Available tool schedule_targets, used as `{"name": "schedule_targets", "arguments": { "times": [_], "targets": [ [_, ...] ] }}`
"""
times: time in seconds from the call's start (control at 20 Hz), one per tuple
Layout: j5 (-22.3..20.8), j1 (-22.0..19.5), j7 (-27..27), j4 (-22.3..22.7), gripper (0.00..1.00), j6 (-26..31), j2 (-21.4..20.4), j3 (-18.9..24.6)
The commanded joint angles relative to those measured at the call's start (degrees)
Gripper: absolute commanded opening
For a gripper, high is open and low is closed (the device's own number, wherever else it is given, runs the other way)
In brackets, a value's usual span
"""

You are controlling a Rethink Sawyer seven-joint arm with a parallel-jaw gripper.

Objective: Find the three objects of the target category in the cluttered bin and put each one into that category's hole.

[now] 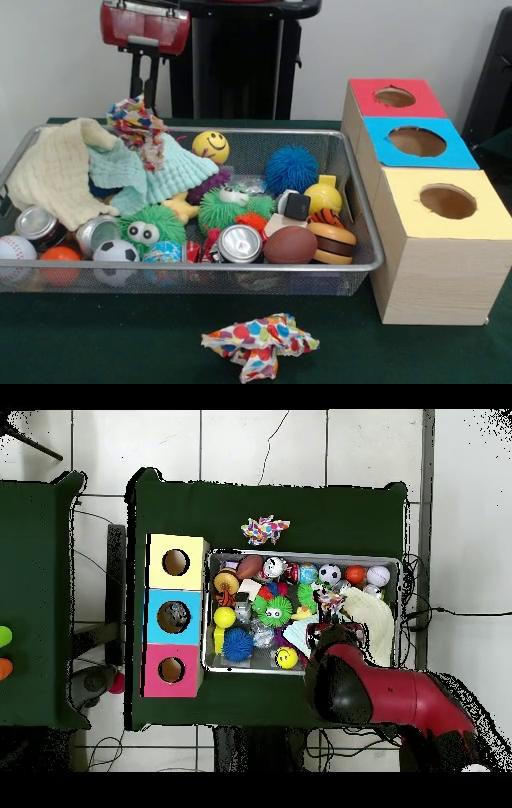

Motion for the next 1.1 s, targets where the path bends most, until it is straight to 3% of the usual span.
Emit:
{"name": "schedule_targets", "arguments": {
  "times": [0.05, 0.15, 0.2, 0.3, 0.6, 0.8, 0.95, 1.1],
  "targets": [
    [-6.1, 0.9, -3.7, -5.0, 0.0, 6.3, 0.4, 1.3],
    [-7.9, 1.9, -2.8, -5.6, 0.0, 4.6, 0.6, 0.4],
    [-8.7, 2.4, -2.4, -5.9, 1.0, 3.7, 0.7, -0.1],
    [-9.1, 2.0, -1.6, -5.6, 1.0, 2.2, 0.7, 0.6],
    [-3.9, -0.8, 2.4, -2.2, 1.0, 3.0, 0.6, 4.6],
    [2.7, -3.8, 6.7, 2.4, 1.0, 3.8, 1.4, 8.6],
    [11.6, -8.0, 12.3, 7.4, 1.0, 3.8, 3.6, 14.6],
    [15.1, -10.6, 12.1, 10.1, 1.0, 3.3, 5.4, 19.5]
  ]
}}
